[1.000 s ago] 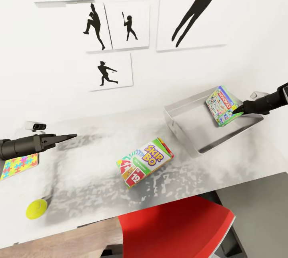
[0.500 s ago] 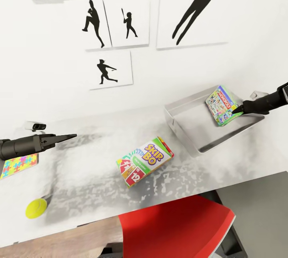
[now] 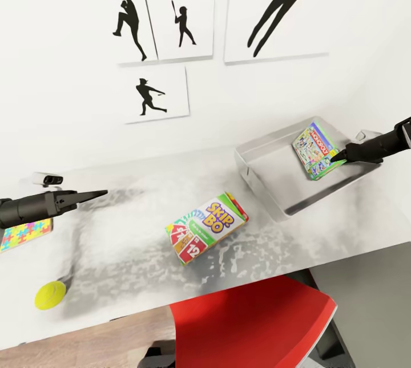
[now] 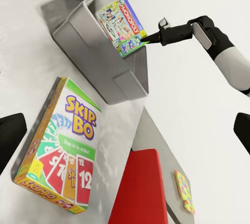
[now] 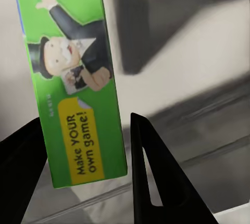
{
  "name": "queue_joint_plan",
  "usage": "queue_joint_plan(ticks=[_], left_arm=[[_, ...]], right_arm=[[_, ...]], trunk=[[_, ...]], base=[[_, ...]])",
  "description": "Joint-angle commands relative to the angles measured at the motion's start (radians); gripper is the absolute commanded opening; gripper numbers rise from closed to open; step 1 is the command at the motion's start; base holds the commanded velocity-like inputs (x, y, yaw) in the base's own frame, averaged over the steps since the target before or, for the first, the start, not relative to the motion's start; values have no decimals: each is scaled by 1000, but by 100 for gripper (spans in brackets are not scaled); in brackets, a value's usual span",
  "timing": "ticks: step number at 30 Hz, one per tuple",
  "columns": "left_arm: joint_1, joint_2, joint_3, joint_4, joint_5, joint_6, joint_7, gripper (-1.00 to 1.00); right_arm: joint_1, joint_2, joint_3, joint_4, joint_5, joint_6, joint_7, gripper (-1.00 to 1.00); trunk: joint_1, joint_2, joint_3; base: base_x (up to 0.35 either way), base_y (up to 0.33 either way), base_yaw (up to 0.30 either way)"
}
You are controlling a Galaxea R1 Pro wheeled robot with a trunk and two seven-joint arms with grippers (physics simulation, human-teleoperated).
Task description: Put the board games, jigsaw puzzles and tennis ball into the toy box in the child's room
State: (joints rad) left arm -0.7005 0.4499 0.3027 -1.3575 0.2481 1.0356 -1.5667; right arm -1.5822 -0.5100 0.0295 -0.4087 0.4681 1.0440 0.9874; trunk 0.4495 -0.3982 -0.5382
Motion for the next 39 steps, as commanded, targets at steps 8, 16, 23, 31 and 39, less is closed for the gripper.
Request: queue_joint_plan(ticks=[8, 16, 23, 31, 39], left_arm=[[-1, 0, 5, -1, 0, 11, -4, 100], [-1, 0, 6, -1, 0, 11, -4, 100], [-1, 0, 6, -1, 0, 11, -4, 100], [-1, 0, 6, -1, 0, 11, -4, 100], [-1, 0, 6, -2, 0, 11, -4, 100]], right_arm=[[-1, -1, 3, -1, 6, 3, 6, -100], [-15, -2, 3, -1, 6, 3, 5, -100], [-19, -10, 3, -2, 7, 3, 4, -100], [-19, -14, 3, -3, 6, 3, 4, -100], [-22, -14, 3, -28, 7, 3, 4, -100]], trunk=[[0, -2, -15], [0, -2, -28], [0, -2, -39], [0, -2, -52], [0, -2, -65]], base=[[0, 0, 0], [0, 0, 0], [0, 0, -9], [0, 0, -58], [0, 0, -47]])
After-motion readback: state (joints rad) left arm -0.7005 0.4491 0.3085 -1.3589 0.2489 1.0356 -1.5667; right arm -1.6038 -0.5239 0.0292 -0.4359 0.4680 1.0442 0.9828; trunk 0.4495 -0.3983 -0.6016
